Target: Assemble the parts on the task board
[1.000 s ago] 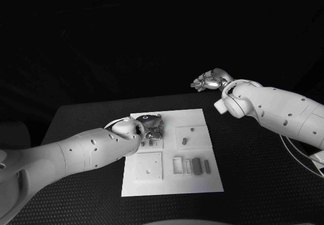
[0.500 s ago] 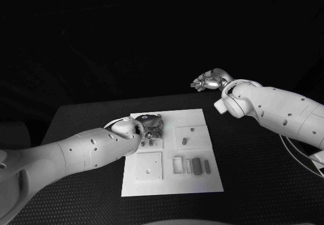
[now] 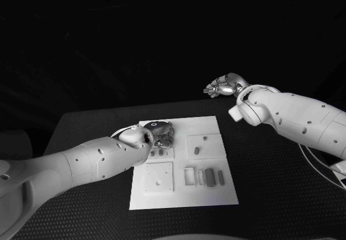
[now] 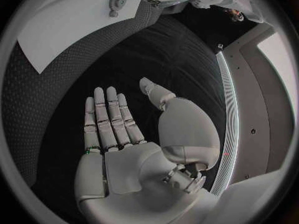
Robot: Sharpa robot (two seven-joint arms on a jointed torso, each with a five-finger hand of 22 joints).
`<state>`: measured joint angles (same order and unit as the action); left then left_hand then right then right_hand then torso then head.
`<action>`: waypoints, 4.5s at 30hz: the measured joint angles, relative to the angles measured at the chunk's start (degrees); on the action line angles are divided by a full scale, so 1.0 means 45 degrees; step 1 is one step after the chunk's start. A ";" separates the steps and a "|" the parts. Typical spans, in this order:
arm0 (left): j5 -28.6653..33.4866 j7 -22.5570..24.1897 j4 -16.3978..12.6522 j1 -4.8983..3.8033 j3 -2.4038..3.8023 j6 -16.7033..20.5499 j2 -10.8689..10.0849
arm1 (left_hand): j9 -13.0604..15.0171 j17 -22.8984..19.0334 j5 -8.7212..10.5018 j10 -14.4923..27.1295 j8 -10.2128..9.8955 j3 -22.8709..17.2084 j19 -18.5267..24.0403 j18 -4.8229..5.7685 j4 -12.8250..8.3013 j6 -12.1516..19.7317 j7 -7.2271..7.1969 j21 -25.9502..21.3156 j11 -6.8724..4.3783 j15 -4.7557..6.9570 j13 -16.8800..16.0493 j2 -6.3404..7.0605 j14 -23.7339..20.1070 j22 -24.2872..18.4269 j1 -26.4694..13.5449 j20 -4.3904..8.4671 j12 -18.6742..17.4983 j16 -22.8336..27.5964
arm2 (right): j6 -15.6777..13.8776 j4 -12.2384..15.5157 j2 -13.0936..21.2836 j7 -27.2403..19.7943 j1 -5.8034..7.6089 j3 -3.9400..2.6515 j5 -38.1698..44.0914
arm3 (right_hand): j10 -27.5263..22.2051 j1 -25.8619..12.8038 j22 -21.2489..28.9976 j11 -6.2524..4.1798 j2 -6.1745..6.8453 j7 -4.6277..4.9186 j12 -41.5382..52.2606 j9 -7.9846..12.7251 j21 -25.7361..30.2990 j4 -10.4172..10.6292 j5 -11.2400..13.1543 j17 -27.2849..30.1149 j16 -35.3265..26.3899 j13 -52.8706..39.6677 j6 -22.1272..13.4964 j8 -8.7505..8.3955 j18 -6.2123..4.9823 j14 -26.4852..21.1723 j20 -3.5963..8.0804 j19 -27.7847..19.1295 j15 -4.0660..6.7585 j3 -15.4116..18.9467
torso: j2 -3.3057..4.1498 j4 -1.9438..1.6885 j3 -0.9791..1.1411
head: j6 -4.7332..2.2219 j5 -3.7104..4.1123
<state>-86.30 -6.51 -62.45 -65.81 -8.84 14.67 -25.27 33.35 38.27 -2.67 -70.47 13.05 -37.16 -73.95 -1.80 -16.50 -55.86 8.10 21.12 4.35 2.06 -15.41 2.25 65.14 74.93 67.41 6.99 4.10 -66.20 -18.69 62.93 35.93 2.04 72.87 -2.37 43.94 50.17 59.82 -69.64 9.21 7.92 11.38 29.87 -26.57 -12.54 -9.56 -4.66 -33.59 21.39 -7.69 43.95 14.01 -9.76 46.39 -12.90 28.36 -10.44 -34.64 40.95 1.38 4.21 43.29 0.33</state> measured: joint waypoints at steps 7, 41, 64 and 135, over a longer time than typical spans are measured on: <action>-0.0002 0.0075 -0.0002 0.0027 -0.0018 0.0273 -0.0132 | 0.0035 -0.0063 -0.0033 -0.0321 0.0174 -0.0094 -0.0033 0.0010 -0.0006 -0.0289 -0.0113 0.0052 -0.0123 0.0067 -0.0027 -0.0086 0.0246 -0.0001 0.0204 0.0095 0.0060 -0.0031 | 0.0011 0.0000 0.0021 -0.0001 0.0000 0.0000 0.0000 | 0.0000 0.0000 -0.0011 0.0000 0.0000 0.0000 0.0000 0.0000 0.0000 0.0000 0.0000 0.0001 0.0000 -0.0001 0.0000 0.0000 0.0001 0.0000 0.0000 0.0000 0.0000 0.0000 | -0.0002 -0.0005 0.0001 | 0.0013 0.0027; 0.1542 0.1051 -0.1047 0.0065 0.0639 0.1124 -0.1675 | 0.0035 -0.0105 -0.0081 -0.0735 0.0302 -0.0239 -0.0105 0.0109 -0.0006 -0.0641 -0.0235 0.0102 -0.0288 0.0180 -0.0213 -0.0094 0.0546 -0.0004 0.0413 0.0248 0.0101 -0.0216 | 0.0048 0.0016 0.0129 -0.0006 -0.0001 0.0000 -0.0004 | 0.0000 0.0000 -0.0035 0.0000 0.0000 0.0000 0.0000 0.0010 0.0050 0.0000 0.0000 -0.0007 0.0000 0.0019 0.0000 0.0000 0.0000 -0.0045 0.0000 0.0000 -0.0045 0.0000 | -0.0017 -0.0037 -0.0015 | -0.0039 -0.0040; 0.2083 0.1036 -0.1307 0.0017 0.0639 -0.0134 -0.2324 | 0.0019 -0.0104 -0.0028 -0.0815 0.0348 -0.0231 -0.0153 0.0118 -0.0007 -0.0675 -0.0289 0.0102 -0.0299 0.0230 -0.0220 -0.0105 0.0637 0.0004 0.0350 0.0291 0.0084 -0.0219 | 0.0067 0.0023 0.0203 0.0000 -0.0001 0.0000 -0.0004 | 0.0000 0.0000 -0.0059 0.0000 0.0000 0.0000 0.0000 0.0021 0.0101 0.0000 0.0000 -0.0017 0.0001 0.0029 0.0000 0.0000 0.0000 -0.0045 0.0000 0.0000 -0.0045 0.0000 | -0.0001 -0.0016 -0.0021 | 0.0028 -0.0101; 0.2318 0.0800 -0.0476 -0.0087 0.0697 -0.1291 -0.1667 | 0.0006 -0.0102 -0.0059 -0.0880 0.0367 -0.0211 -0.0123 0.0120 -0.0022 -0.0640 -0.0279 0.0103 -0.0331 0.0290 -0.0260 -0.0226 0.0742 -0.0005 0.0226 0.0312 -0.0027 -0.0317 | 0.0084 0.0016 0.0203 -0.0003 -0.0002 0.0001 -0.0011 | 0.0000 0.0000 -0.0127 0.0000 0.0000 0.0000 0.0049 0.0040 0.0148 0.0000 0.0000 -0.0034 0.0001 0.0069 0.0000 0.0039 -0.0001 -0.0044 0.0000 0.0000 -0.0044 0.0000 | -0.0006 -0.0013 -0.0015 | 0.0151 -0.0021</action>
<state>-75.87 -2.91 -64.59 -66.21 -5.70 8.86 -32.77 33.38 37.81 -2.94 -74.43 14.70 -38.11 -74.50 -1.26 -16.60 -58.74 6.85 21.59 2.86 3.36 -16.59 1.23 68.48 74.90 68.43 8.39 3.98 -67.63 -18.31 63.00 36.85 2.03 72.87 -2.37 43.89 50.17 59.82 -70.21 9.21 7.92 11.38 30.09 -26.38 -11.87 -9.56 -4.66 -33.74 21.40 -7.37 43.95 14.19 -9.77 46.19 -12.90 28.36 -10.64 -34.64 40.92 1.32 4.14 43.97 0.24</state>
